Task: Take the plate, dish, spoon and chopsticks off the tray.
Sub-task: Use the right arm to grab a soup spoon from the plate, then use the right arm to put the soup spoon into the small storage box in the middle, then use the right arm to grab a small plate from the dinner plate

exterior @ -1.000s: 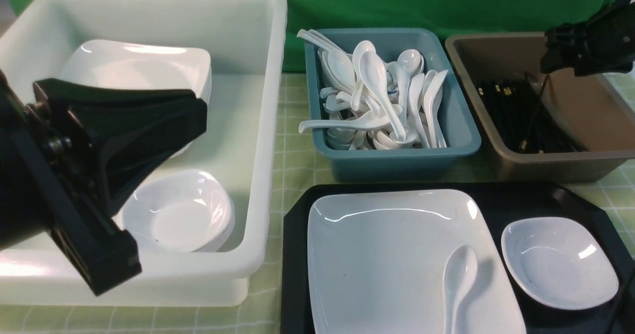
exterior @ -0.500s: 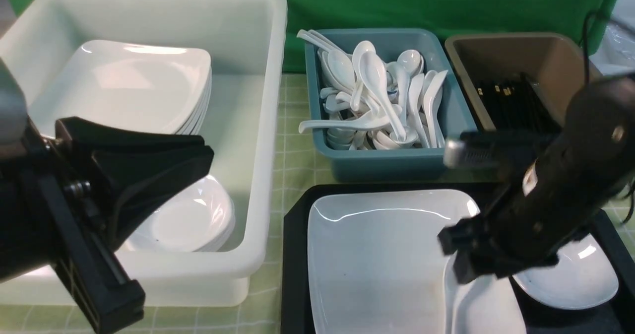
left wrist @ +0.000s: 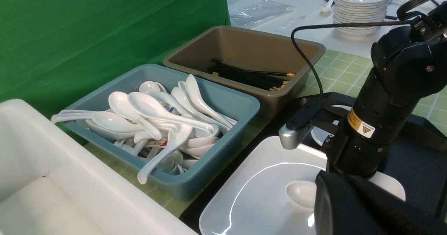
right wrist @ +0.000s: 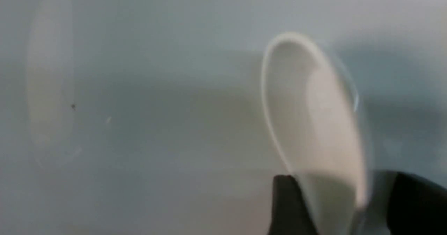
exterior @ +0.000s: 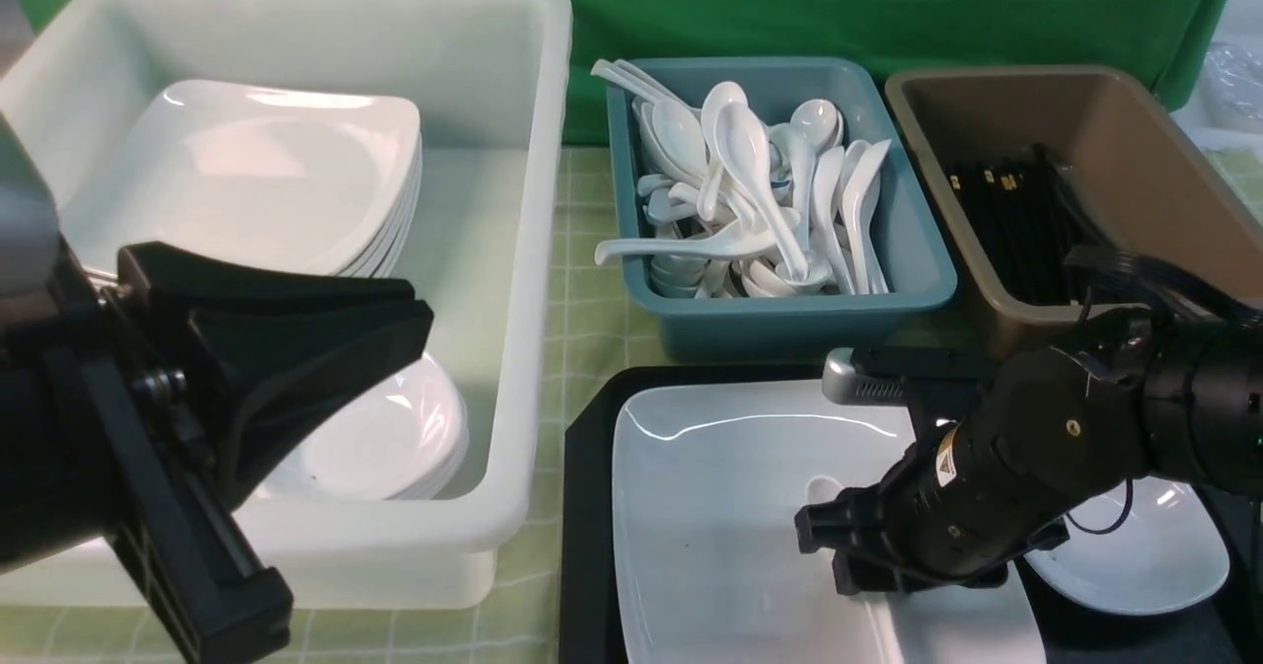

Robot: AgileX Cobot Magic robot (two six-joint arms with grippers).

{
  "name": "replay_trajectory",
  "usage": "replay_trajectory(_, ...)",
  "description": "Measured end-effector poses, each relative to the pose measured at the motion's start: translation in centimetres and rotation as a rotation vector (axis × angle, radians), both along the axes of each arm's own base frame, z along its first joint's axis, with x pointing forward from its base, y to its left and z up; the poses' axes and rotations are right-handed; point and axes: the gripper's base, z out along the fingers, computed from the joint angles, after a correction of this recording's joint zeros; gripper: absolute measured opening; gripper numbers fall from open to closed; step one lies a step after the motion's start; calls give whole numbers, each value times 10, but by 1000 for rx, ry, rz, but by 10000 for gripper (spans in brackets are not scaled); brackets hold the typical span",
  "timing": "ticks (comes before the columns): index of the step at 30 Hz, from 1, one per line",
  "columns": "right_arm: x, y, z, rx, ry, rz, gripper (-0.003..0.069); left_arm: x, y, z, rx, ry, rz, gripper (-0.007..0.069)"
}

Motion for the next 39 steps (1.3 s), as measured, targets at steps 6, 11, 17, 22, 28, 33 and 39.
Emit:
replay_trajectory(6, 1, 2, 12, -2, -29, 82, 144, 0, 0, 0, 0, 0, 0, 22)
replay_trajectory(11, 18, 7, 62, 52, -167, 139, 146, 0, 0, 0, 3, -8, 0, 22)
replay_trajectory(17, 98, -16, 130, 156, -541, 16, 146, 1, 0, 2, -7, -28, 9, 22)
replay_trajectory(22, 170, -29, 143, 204, -789, -85, 149, 1, 0, 2, -6, -30, 9, 22)
replay_trajectory(28, 204, -20, 127, 191, -780, -72, 443, 1, 1, 2, -2, -32, 9, 22)
replay_trajectory(33, 185, -24, 151, 92, -659, 52, 565, 1, 1, 2, 8, -34, 10, 22)
replay_trajectory(39, 105, -40, 184, -101, -412, 248, 360, 0, 0, -1, 27, -8, -5, 22)
